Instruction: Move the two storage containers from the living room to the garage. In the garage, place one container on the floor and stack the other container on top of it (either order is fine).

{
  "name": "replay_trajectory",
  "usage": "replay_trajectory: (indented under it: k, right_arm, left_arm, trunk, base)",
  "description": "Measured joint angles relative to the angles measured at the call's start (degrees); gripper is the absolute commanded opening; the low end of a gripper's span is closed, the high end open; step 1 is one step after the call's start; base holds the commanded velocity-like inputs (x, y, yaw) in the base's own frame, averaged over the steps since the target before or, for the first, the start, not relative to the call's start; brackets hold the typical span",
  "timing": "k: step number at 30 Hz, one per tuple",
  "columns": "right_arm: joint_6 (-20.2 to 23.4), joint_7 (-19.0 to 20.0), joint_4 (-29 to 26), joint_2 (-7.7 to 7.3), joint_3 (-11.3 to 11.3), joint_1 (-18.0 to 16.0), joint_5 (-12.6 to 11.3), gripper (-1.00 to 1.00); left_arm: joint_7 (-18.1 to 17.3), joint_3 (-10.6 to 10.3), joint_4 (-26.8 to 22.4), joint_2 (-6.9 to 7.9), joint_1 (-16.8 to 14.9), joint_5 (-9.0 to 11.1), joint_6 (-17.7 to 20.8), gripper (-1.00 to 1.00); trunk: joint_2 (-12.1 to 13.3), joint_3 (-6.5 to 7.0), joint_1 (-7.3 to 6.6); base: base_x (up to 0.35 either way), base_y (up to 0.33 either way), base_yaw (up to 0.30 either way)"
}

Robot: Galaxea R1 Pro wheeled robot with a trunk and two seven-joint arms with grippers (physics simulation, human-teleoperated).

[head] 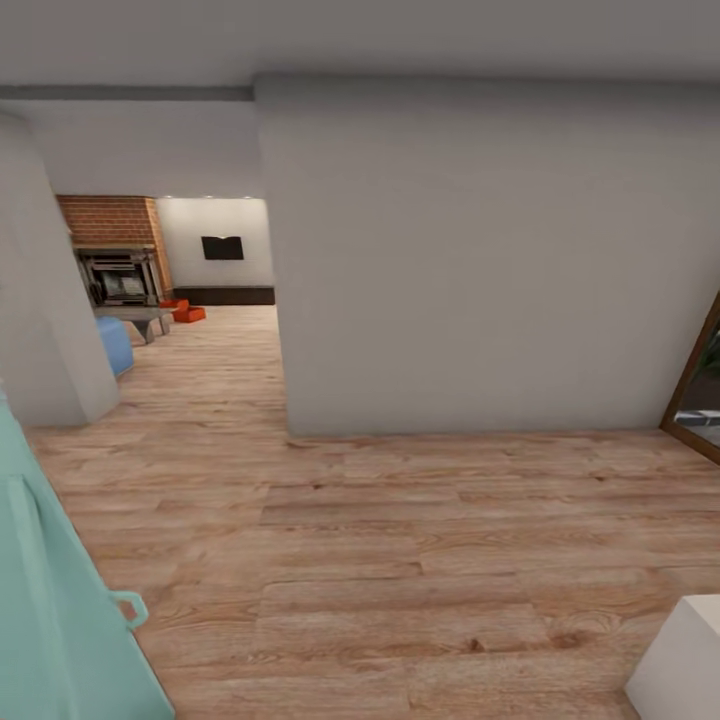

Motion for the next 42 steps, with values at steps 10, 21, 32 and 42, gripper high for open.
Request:
replay_trajectory:
  k: [10,21,32,42]
  right_arm:
    - [0.0,0.04,0.0,0.0,0.0,0.0,0.0,1.0]
    - [-0.01,0.04,0.0,0.0,0.0,0.0,0.0,1.0]
    - [0.0,0.04,0.0,0.0,0.0,0.0,0.0,1.0]
    - [0.0,-0.01,0.02,0.0,0.01,-0.01,0.0,1.0]
  left_arm:
    - [0.0,0.0,0.0,0.0,0.0,0.0,0.0,1.0]
    - [0.0,0.0,0.0,0.0,0.0,0.0,0.02,1.0]
    - [0.0,0.0,0.0,0.0,0.0,0.0,0.0,1.0]
    - [-0.01,0.0,-0.02,0.01,0.01,0.02,0.0,1.0]
  trunk:
    - [0.0,0.0,0.0]
    - [0.0,0.0,0.0]
    - [0.0,0.0,0.0]
    - [0.0,0.0,0.0]
  base:
    - [0.325,0.0,0.0]
    - [0.325,0.0,0.0]
    - [0.325,0.0,0.0]
    - [0.325,0.0,0.163]
